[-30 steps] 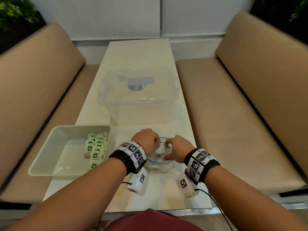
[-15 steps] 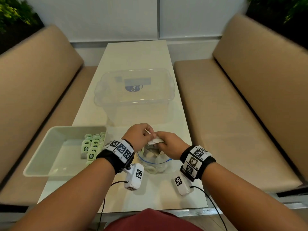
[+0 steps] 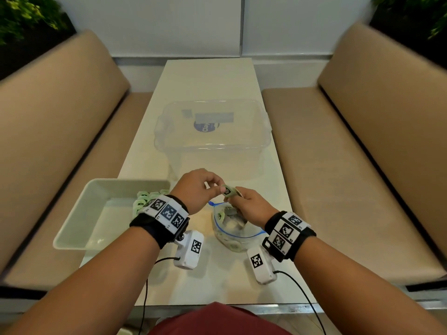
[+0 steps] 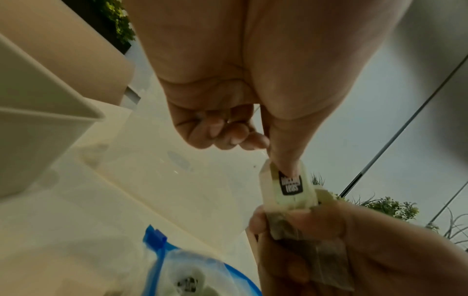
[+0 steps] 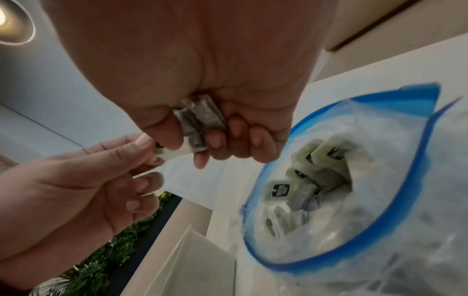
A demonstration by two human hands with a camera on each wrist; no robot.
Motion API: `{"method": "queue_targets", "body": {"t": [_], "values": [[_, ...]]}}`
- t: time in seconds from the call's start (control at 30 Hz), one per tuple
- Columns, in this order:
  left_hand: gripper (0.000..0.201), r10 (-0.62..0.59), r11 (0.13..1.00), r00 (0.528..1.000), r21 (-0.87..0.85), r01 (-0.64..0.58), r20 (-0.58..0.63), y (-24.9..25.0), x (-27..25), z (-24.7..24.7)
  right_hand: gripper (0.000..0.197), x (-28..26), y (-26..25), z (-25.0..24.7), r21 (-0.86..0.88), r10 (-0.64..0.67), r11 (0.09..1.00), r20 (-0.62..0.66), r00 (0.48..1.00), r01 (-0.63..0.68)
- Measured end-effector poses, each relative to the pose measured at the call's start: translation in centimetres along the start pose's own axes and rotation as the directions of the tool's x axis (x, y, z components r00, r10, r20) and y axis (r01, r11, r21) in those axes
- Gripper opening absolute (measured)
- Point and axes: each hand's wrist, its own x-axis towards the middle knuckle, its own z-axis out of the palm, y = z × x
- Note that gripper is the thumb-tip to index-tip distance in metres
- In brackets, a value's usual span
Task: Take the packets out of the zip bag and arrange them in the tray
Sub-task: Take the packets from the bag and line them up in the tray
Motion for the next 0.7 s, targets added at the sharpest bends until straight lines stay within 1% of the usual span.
{"method": "queue_targets", "body": {"t": [0.1,0.17,0.2,0.23,0.27,0.33,0.4,0.43,0.47,0.53,0.63,0.7], "values": [[0.006,-0.012,0.999,0.999,-0.037,0.010,-0.047,-0.5,-0.4,-1.8,0.013,0.7,0.1,1.3,-0.010,-0.021,1.000,-0.011,1.000,0.020],[0.006,-0.027,0.996,0.997,-0.086,0.020,-0.075,-0.9,-0.6,-3.1,0.012,1.1,-0.2,1.9,-0.076,-0.055,0.996,-0.023,0.998,0.053],[0.006,-0.028,0.997,0.996,-0.081,0.021,-0.085,-1.1,-0.7,-3.8,0.008,1.2,-0.6,2.2,-0.107,-0.084,0.991,-0.038,0.996,0.080],[0.006,-0.023,0.998,0.996,-0.053,0.018,-0.089,-1.2,-0.9,-4.6,0.010,1.2,-1.2,2.4,-0.130,-0.111,0.986,-0.057,0.992,0.103],[0.006,-0.015,1.000,0.996,-0.016,0.014,-0.086,-1.3,-1.0,-5.2,0.017,1.3,-1.8,2.7,-0.137,-0.138,0.983,-0.076,0.988,0.126],[0.007,0.000,0.998,0.999,0.065,0.003,-0.051,-1.3,-1.5,-6.4,0.023,1.4,-3.4,3.7,-0.087,-0.194,0.979,-0.091,0.977,0.187],[0.007,0.019,0.994,1.000,0.104,-0.018,-0.012,-1.4,-1.9,-7.4,0.016,1.5,-4.9,4.9,-0.033,-0.237,0.971,-0.085,0.968,0.235],[0.006,0.024,0.994,1.000,0.104,-0.024,-0.003,-1.4,-2.0,-7.7,0.009,1.5,-5.5,5.3,-0.027,-0.243,0.970,-0.069,0.968,0.241],[0.005,0.024,0.994,1.000,0.105,-0.023,-0.005,-1.7,-2.1,-8.3,0.008,1.7,-6.0,6.0,-0.035,-0.243,0.970,-0.051,0.969,0.242],[0.004,0.026,0.993,1.000,0.113,-0.024,-0.012,-2.2,-2.3,-9.5,0.018,2.1,-6.5,7.1,-0.078,-0.226,0.972,-0.030,0.974,0.224],[0.004,0.050,0.985,0.999,0.163,-0.052,0.014,-3.2,-2.6,-11.5,0.022,2.7,-6.8,8.7,-0.123,-0.217,0.969,0.002,0.976,0.216],[0.005,0.054,0.979,0.998,0.193,-0.061,0.042,-4.1,-2.9,-12.4,0.023,3.2,-6.9,9.7,-0.146,-0.211,0.967,0.001,0.977,0.209]]}}
